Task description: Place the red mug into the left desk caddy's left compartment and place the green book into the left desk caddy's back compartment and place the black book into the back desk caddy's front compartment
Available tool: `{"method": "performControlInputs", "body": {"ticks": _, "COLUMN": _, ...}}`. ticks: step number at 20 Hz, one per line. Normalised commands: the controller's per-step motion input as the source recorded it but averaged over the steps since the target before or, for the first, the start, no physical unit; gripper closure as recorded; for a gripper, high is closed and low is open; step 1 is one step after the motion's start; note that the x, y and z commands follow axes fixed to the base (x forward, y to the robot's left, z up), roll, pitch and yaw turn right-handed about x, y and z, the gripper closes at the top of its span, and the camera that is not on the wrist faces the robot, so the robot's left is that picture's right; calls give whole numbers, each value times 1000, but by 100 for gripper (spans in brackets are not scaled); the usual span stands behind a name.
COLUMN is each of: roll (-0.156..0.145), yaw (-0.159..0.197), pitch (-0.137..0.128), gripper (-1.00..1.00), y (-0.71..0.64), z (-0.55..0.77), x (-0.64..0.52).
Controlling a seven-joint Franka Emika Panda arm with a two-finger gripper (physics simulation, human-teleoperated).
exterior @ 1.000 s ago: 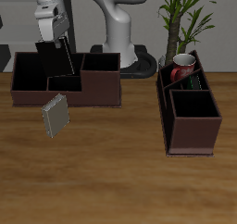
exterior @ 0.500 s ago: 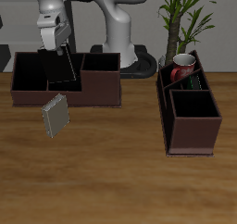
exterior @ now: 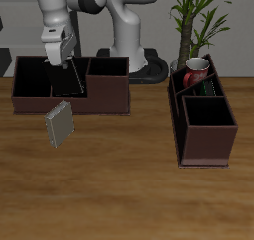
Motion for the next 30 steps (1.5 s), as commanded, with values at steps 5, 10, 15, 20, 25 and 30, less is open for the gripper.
{"method": "performControlInputs", "body": {"ticks": 5, "roll": -17, "yaw": 8, "pitch": 49, "gripper": 100, "y": -81, "z": -282, "x": 63}}
{"method": "performControlInputs", "body": {"ticks": 10, "roll": -13, "yaw": 15, "pitch": 23, "gripper": 100, "y": -47, "z": -166, "x": 15}}
{"method": "performControlInputs", "body": {"ticks": 15, "roll": -11, "yaw": -15, "pitch": 35, "gripper": 100, "y": 29, "z": -158, "x": 87}}
{"method": "performControlInputs", "body": {"ticks": 20, "roll": -18, "yaw": -38, "pitch": 28, "gripper": -100, "y": 41, "z": -147, "x": 83}}
{"method": "performControlInputs", "body": {"ticks": 25, "roll": -11, "yaw": -36, "pitch": 37, "gripper": -100, "y": 45, "z": -37, "x": 67}}
{"method": "performControlInputs", "body": {"ticks": 30, "roll": 31, "yaw": -40, "pitch": -37, "gripper": -100, "y": 151, "z": 303, "x": -42}}
